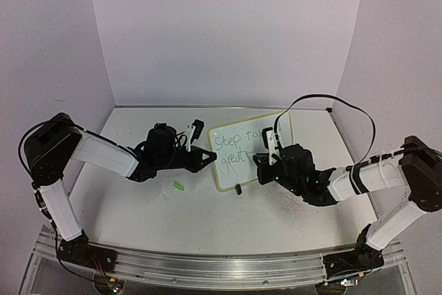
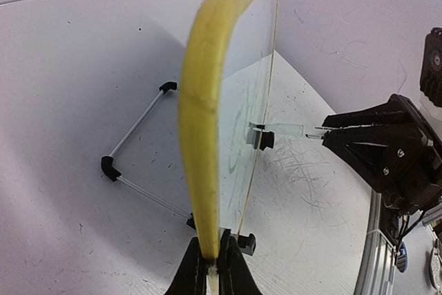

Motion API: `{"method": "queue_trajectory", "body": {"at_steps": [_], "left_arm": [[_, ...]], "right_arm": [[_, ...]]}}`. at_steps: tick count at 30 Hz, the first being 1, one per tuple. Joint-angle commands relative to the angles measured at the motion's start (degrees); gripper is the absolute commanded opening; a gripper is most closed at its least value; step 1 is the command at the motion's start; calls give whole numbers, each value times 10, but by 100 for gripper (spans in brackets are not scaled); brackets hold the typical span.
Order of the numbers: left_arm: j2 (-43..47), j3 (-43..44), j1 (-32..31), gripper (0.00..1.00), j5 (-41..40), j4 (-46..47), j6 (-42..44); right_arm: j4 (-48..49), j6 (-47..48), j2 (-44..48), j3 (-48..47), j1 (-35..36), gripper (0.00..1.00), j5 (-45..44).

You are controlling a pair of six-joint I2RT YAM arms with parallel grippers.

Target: Write a sentence on the whiteboard

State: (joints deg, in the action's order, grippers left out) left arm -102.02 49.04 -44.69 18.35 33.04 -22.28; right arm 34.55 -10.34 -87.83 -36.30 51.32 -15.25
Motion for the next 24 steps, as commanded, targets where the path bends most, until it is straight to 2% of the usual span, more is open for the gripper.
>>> {"method": "queue_trajectory", "body": {"at_steps": [1,10,24], "left_arm": [[19,-3,2,0,-22,-6,23],[19,-5,2,0,-23,-6,24],[19,-3,2,0,-20,-6,22]], "right_arm": [[-24,-11,10,7,5,0,4],[-29,-17,8,8,7,0,-2],[25,-3,1,-14,-1,0,-17]]}}
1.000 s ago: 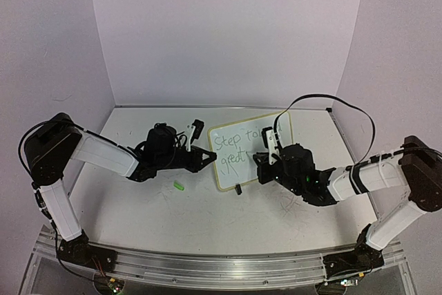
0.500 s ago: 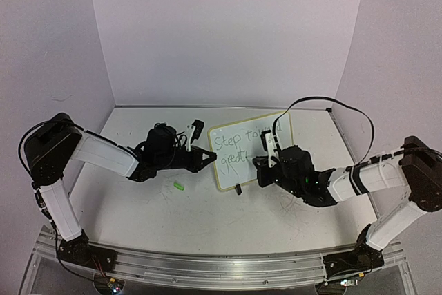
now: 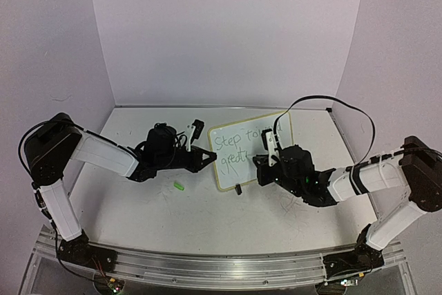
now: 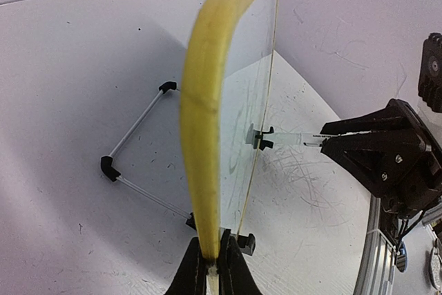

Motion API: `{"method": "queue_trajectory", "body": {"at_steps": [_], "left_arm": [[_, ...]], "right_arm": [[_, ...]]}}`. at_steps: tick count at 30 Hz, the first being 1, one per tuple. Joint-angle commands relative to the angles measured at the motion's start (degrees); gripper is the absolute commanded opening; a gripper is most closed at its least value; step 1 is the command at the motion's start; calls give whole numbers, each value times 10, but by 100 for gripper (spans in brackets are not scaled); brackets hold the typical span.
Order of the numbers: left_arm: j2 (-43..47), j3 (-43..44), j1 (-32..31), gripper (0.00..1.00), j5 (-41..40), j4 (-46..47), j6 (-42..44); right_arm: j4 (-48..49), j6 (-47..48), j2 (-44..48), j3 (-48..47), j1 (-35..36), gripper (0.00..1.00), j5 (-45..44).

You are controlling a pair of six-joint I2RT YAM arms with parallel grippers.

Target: Write a sentence on the whiteboard

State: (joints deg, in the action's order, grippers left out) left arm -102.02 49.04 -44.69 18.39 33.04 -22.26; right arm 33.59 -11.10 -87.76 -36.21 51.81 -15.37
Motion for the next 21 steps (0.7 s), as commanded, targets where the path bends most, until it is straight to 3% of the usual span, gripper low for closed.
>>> {"method": "queue_trajectory", "body": {"at_steps": [1,21], "left_arm": [[19,-3,2,0,-20,-6,22],[20,-1,2,0,-21,-6,23]], "right_arm": [[35,5,0,-16,-7,0,-16],[11,-6,11,-20,-15,0,-51]]}}
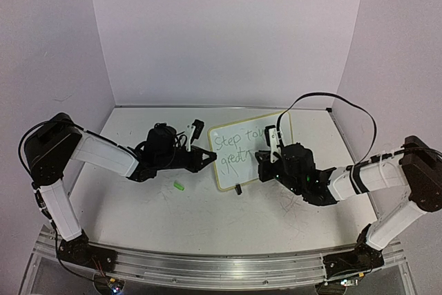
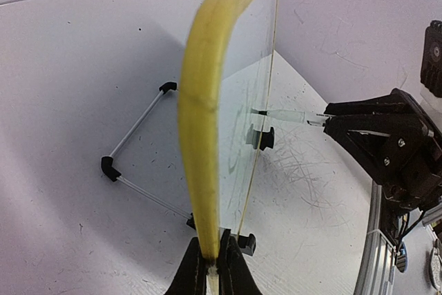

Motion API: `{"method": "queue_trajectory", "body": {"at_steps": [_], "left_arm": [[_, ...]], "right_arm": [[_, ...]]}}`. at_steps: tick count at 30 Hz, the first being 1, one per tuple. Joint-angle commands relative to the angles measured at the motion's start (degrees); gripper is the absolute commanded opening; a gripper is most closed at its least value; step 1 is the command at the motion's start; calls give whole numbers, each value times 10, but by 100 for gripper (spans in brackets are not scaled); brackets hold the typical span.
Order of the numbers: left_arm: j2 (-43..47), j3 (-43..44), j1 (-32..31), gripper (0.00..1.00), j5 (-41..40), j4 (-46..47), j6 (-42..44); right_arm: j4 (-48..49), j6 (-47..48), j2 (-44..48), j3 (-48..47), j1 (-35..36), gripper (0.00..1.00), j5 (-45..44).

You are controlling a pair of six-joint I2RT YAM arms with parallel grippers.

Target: Write a sentence on the whiteboard

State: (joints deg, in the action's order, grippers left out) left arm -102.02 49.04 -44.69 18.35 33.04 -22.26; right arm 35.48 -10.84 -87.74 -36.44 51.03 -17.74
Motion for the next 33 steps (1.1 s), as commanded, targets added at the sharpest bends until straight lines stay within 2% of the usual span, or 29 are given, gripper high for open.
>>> {"method": "queue_trajectory", "body": {"at_steps": [1,19,28,33], "left_arm": [[20,-1,2,0,-21,-6,23],[19,-2,2,0,-22,-6,23],[21,-2,2,0,-23,-8,24],[18,1,2,0,-22,-7,23]], "right_arm": [[-12,-10,12,-16,-7,0,-21],[-51,-35,16,8,-3,0,12],[-20,-21,62,23,-8,0,6],[-12,-15,50,12,-16,0,17]]}}
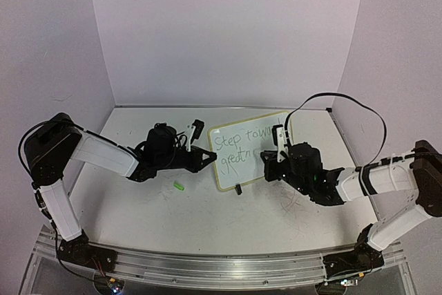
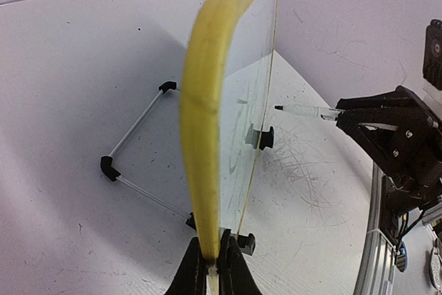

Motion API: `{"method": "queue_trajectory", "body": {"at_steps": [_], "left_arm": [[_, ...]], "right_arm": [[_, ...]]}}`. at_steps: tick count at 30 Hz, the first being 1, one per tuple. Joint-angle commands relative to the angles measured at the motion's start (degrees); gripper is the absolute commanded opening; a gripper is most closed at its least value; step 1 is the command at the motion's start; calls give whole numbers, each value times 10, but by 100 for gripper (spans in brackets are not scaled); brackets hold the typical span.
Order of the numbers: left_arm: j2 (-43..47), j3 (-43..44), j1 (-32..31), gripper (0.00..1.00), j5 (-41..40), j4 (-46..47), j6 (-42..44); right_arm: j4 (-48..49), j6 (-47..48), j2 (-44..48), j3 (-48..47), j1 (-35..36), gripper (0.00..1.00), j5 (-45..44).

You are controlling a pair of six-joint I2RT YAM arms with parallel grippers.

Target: Write a sentence on the whiteboard

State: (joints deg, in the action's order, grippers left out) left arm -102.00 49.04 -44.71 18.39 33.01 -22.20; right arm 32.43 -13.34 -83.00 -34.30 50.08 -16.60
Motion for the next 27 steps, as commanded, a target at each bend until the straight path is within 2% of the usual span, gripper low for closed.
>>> {"method": "queue_trajectory", "body": {"at_steps": [1,17,27], "left_arm": [[17,1,2,0,-22,-7,22],[20,0,2,0,-24,-8,24],[21,0,2,0,-25,-10,26]], "right_arm": [[20,11,-1,-14,-7,0,7],[34,13,-34,-26,-7,0,31],[19,-9,-29,-21,-8,0,-37]]}}
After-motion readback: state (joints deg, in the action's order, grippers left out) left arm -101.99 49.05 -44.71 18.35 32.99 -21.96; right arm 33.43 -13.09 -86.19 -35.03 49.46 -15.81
